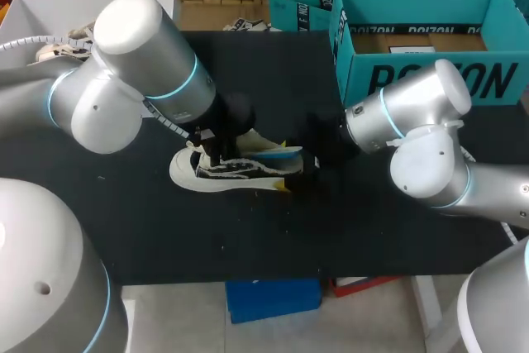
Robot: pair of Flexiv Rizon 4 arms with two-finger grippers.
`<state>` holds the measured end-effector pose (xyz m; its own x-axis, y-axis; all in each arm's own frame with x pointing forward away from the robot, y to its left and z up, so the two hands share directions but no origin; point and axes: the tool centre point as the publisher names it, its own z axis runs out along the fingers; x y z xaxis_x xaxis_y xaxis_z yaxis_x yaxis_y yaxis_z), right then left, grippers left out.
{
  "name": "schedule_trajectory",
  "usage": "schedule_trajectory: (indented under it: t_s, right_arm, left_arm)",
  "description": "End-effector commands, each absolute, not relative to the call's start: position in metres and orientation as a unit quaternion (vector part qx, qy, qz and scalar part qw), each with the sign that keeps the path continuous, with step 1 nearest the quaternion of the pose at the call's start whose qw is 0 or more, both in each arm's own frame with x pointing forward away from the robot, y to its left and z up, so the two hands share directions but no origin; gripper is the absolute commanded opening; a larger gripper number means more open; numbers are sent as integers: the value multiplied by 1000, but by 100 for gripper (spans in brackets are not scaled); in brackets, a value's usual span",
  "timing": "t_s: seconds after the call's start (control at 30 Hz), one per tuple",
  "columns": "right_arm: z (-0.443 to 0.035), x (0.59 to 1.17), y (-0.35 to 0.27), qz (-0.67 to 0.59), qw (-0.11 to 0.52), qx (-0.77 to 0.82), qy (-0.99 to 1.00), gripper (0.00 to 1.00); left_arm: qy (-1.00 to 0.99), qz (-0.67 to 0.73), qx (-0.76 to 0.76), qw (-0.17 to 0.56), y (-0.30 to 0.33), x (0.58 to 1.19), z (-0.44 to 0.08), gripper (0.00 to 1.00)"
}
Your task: Take the shoe out of the shoebox, open the shoe tongue, remove and reinsert the insole, then place the shoe into the shoebox
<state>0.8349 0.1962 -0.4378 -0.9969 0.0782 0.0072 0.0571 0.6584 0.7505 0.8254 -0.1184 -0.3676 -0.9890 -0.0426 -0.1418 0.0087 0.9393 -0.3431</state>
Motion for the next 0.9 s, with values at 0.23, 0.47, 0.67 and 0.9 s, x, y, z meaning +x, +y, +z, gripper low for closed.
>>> schedule_trajectory:
  t_s: [0.23, 0.47, 0.67, 0.9]
  right_arm:
    - [-439, 835, 196, 412, 12, 37, 910, 0]
    - [-439, 835, 196, 412, 12, 37, 910, 0]
    - [-439, 835, 196, 412, 12, 37, 910, 0]
    - [-439, 835, 196, 412, 12, 37, 910, 0]
  left_arm:
    - [983, -169, -5, 69, -119, 824, -370, 0]
    - [986, -157, 6, 61, -128, 828, -380, 7]
    - [985, -154, 40, 73, -145, 825, -387, 43]
    - [981, -151, 73, 93, -154, 818, -394, 64]
